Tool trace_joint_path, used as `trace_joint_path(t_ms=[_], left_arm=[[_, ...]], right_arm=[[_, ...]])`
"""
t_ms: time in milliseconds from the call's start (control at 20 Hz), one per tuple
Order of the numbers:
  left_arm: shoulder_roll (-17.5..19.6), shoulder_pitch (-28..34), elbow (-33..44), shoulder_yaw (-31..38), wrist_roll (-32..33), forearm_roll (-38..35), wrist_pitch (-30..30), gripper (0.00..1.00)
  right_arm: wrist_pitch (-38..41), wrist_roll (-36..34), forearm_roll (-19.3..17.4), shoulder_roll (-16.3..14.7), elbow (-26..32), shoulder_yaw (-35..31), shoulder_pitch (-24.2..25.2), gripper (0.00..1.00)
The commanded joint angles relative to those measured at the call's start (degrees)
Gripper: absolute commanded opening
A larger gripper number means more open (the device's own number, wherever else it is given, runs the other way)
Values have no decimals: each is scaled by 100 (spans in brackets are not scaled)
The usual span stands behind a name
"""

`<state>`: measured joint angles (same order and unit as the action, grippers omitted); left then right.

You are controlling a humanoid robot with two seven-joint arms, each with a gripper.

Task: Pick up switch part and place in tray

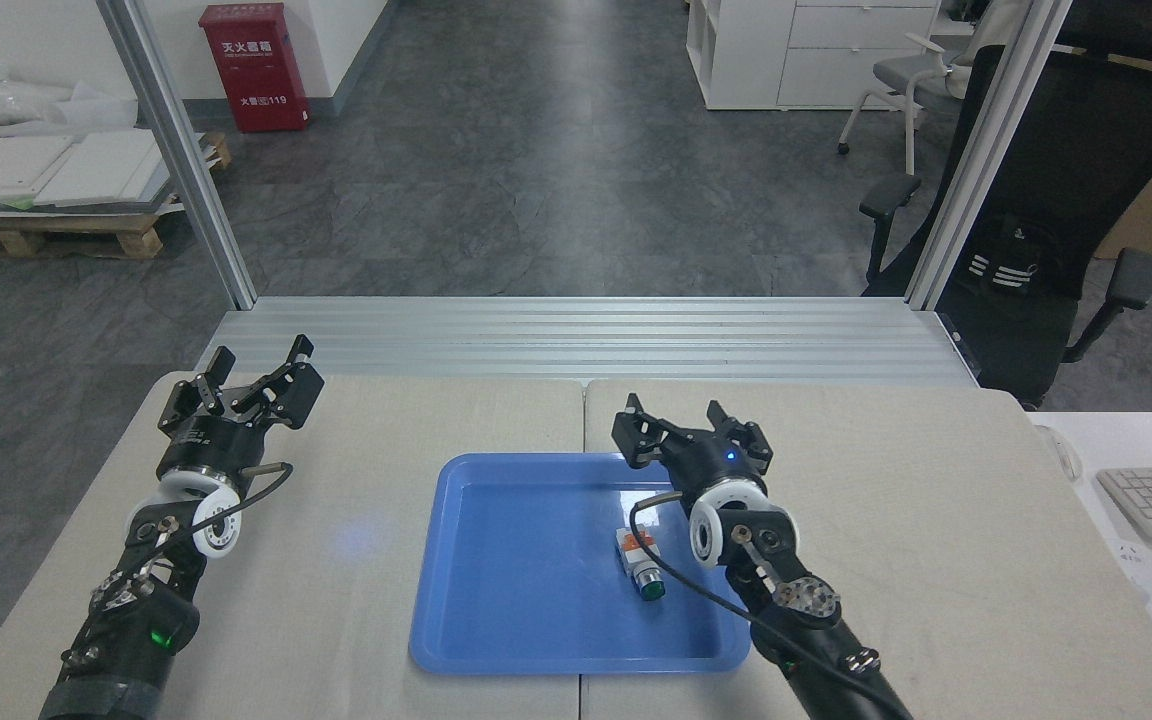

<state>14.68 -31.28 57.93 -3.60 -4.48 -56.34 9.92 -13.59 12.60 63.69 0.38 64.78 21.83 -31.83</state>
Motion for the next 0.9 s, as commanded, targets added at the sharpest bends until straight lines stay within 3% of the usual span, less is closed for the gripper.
trace_joint_path(t_ms=[0, 100, 250, 500, 850], left_arm=[[0, 0, -1, 0, 0, 0, 1, 100], [0, 0, -1, 0, 0, 0, 1, 100], [0, 0, -1, 0, 0, 0, 1, 100], [0, 0, -1, 0, 0, 0, 1, 100], [0, 0, -1, 9, 0, 0, 1, 100]], right_arm=[[2487, -442, -103, -976, -18, -1354, -200, 99], [3019, -442, -94, -1284, -70, -1673, -140, 99], [3047, -451, -103, -1715, -79, -1735, 193, 98], [3020, -460, -112, -1822, -62, -1971, 502, 98], [3011, -469, -155, -1805, -53, -2043, 503, 99]])
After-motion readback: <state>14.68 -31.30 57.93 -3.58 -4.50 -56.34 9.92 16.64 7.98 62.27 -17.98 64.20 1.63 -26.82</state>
